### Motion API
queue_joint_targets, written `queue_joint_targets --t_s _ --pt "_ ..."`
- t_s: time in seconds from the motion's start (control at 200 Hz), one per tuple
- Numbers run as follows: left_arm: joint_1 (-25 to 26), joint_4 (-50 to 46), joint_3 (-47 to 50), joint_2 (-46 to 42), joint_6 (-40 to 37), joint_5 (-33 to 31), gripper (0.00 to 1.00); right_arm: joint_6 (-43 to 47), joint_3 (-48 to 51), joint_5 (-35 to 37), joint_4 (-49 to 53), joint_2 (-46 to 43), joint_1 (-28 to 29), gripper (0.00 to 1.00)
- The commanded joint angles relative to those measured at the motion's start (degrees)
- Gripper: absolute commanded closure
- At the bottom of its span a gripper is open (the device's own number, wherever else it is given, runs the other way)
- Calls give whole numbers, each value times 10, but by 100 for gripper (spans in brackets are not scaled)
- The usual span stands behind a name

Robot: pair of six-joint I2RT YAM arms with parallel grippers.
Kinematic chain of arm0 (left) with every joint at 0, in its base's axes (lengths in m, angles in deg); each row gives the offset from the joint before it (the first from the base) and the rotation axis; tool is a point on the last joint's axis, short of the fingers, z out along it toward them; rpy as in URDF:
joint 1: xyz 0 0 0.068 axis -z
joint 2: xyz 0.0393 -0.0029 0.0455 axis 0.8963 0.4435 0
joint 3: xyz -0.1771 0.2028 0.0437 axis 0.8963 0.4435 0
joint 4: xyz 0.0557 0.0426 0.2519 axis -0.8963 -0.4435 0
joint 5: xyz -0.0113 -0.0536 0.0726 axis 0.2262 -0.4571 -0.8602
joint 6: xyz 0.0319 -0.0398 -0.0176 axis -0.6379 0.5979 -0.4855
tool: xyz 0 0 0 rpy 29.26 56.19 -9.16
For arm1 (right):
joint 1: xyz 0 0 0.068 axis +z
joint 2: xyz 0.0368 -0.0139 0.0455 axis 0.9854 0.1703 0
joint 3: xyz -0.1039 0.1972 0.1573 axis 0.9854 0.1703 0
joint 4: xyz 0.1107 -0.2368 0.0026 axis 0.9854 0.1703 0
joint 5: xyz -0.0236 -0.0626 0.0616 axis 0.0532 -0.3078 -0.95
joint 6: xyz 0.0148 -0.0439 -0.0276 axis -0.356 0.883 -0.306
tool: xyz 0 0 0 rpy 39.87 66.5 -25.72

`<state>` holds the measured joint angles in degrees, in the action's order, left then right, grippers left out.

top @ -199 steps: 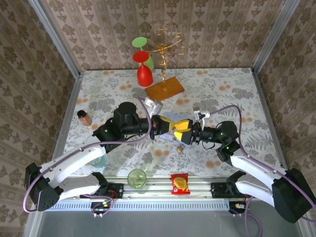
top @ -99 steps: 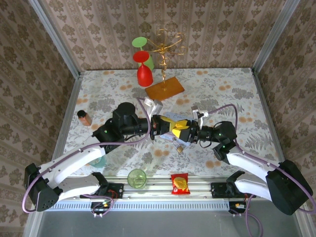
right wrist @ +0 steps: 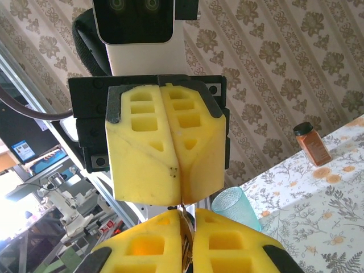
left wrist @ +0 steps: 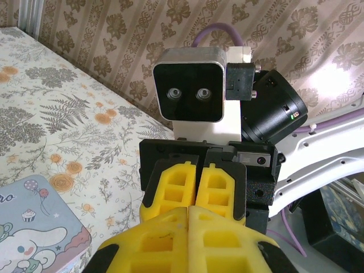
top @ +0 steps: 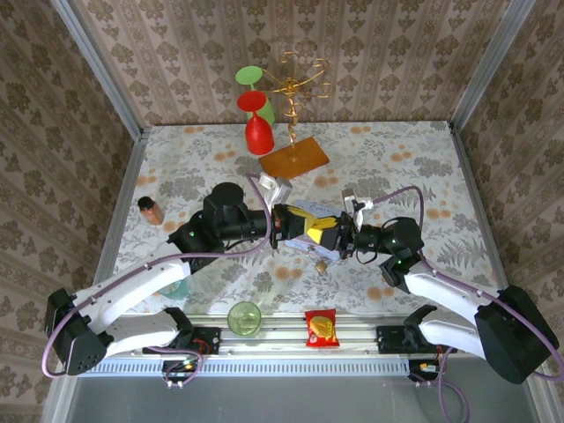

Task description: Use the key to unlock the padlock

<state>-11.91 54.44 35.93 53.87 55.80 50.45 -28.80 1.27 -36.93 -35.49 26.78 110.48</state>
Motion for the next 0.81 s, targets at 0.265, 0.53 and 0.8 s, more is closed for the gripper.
queue_joint_targets --t_s 0.265,0.53,0.8 --pt "5 24 2 3 11 9 100 36 3 5 53 -48 3 78" --pt "4 28 3 5 11 10 100 37 6 5 59 -60 2 79" --pt "5 26 5 3 14 11 100 37 9 25 48 -60 0 82"
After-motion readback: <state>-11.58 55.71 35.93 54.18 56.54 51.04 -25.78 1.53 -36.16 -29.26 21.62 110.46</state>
